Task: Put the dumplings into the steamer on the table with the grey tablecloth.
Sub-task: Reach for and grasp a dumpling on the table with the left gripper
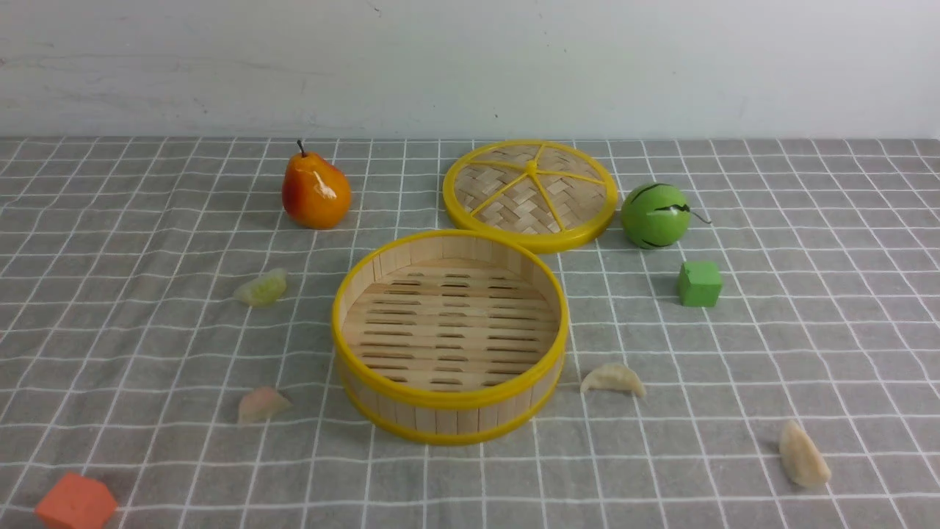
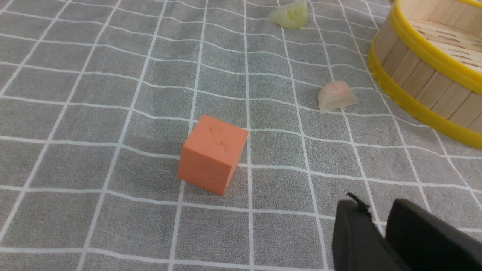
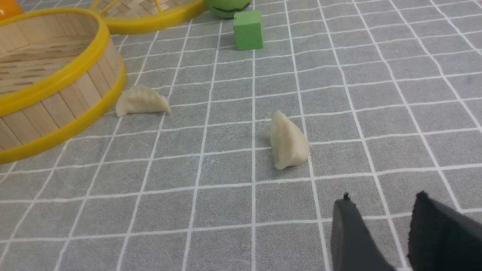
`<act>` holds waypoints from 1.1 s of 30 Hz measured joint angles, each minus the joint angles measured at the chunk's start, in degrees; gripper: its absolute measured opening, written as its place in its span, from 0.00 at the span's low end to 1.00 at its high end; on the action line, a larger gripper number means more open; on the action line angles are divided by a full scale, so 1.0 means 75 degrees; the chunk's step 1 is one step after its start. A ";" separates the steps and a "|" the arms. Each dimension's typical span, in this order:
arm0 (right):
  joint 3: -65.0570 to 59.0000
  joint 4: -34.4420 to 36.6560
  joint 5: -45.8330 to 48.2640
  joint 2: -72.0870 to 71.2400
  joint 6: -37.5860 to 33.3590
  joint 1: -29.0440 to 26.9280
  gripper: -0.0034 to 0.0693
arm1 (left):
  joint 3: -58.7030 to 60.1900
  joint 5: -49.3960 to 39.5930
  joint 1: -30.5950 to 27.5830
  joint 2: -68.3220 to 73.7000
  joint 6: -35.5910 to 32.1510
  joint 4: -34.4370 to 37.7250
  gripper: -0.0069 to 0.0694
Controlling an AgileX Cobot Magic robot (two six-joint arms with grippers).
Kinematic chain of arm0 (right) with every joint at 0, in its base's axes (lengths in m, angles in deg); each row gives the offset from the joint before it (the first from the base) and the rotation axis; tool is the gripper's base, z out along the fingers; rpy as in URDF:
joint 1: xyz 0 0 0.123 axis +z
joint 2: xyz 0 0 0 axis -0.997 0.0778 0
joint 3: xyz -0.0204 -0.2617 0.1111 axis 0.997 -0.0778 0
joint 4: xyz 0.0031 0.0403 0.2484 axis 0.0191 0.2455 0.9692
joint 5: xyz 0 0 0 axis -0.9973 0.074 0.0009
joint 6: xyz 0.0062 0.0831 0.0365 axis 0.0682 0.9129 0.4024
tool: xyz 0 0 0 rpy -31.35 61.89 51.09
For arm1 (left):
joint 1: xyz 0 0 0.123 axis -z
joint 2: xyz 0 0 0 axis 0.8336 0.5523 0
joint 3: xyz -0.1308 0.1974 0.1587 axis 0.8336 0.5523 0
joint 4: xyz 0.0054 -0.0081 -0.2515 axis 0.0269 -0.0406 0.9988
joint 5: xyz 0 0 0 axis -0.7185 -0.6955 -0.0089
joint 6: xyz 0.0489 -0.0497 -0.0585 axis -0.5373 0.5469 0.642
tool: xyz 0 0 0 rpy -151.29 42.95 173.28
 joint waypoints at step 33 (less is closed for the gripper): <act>0.0000 -0.0096 -0.0014 0.0000 0.0000 0.0000 0.38 | 0.0000 0.0040 0.0000 0.0000 0.0000 -0.0358 0.28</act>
